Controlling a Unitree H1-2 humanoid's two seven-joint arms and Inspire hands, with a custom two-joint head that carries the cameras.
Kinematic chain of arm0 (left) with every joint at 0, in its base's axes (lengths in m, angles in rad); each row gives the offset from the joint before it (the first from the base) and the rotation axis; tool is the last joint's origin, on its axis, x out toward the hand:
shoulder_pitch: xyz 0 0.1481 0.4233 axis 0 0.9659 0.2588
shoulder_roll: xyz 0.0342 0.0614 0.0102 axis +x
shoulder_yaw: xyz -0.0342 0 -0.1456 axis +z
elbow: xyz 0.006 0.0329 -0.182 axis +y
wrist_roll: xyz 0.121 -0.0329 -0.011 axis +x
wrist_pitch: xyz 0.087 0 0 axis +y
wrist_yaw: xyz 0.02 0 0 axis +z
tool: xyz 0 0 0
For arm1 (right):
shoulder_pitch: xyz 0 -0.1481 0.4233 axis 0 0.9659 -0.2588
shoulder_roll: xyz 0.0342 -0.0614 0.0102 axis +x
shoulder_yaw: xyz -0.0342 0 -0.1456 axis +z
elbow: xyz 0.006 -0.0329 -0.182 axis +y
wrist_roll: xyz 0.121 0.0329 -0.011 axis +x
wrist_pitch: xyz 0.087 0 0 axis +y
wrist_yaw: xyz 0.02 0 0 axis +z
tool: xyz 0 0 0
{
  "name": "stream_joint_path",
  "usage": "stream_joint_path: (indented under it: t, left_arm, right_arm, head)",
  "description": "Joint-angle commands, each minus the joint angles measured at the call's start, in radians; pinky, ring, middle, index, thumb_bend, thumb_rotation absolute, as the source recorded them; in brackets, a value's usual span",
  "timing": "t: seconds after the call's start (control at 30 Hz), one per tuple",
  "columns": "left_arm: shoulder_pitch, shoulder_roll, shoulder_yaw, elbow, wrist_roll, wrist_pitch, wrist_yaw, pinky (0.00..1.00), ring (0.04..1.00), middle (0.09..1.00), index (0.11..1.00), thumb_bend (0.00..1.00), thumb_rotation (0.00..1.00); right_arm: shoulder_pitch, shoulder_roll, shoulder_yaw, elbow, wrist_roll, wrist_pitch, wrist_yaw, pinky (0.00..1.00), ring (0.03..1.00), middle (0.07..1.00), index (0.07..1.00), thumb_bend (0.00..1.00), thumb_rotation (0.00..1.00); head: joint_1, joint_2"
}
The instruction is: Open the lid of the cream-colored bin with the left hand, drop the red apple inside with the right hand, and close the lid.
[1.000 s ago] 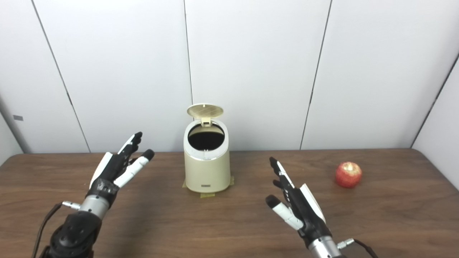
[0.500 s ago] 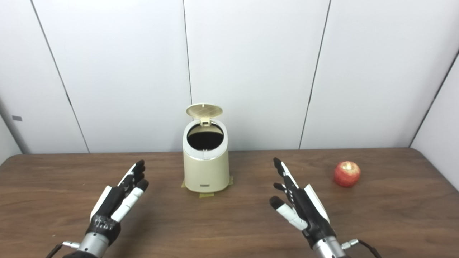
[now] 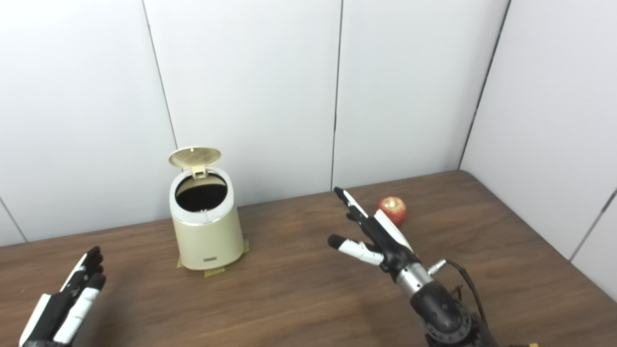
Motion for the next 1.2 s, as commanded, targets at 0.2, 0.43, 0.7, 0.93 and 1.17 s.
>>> stream_joint_path:
  t: [0.2, 0.43, 0.7, 0.93, 1.17]
  left_arm:
    - [-0.043, 0.027, 0.031, -0.027, -0.058, 0.016, -0.012, 1.00, 1.000, 1.000, 1.000, 0.77, 0.76]
    - [-0.043, 0.022, 0.032, -0.057, -0.062, 0.050, -0.007, 1.00, 1.000, 1.000, 1.000, 0.75, 0.75]
    - [-0.043, 0.020, 0.028, -0.092, -0.062, 0.086, -0.005, 1.00, 1.000, 1.000, 1.000, 0.76, 0.74]
    - [-0.040, 0.022, 0.023, -0.121, -0.052, 0.109, -0.003, 1.00, 1.000, 1.000, 1.000, 0.71, 0.74]
    - [-0.039, 0.023, 0.019, -0.147, -0.048, 0.137, -0.004, 1.00, 1.000, 1.000, 1.000, 0.72, 0.75]
  right_arm:
    - [-0.145, -0.096, -0.070, -0.068, -0.055, 0.110, -0.011, 0.86, 0.986, 1.000, 1.000, 0.89, 0.83]
    - [-0.207, -0.228, -0.100, 0.053, -0.089, 0.136, -0.002, 0.85, 0.952, 1.000, 1.000, 0.90, 0.77]
    - [-0.263, -0.325, -0.074, 0.266, -0.139, 0.083, -0.035, 0.85, 0.972, 1.000, 0.995, 0.87, 0.67]
    - [-0.292, -0.351, -0.023, 0.419, -0.202, 0.002, -0.076, 0.82, 0.932, 0.960, 0.946, 0.83, 0.57]
    - [-0.308, -0.330, 0.017, 0.482, -0.199, 0.055, -0.034, 0.84, 0.944, 0.978, 0.968, 0.89, 0.59]
  head:
    - [-0.043, 0.010]
    - [-0.040, 0.013]
    - [-0.040, 0.018]
    - [-0.035, 0.021]
    - [-0.029, 0.028]
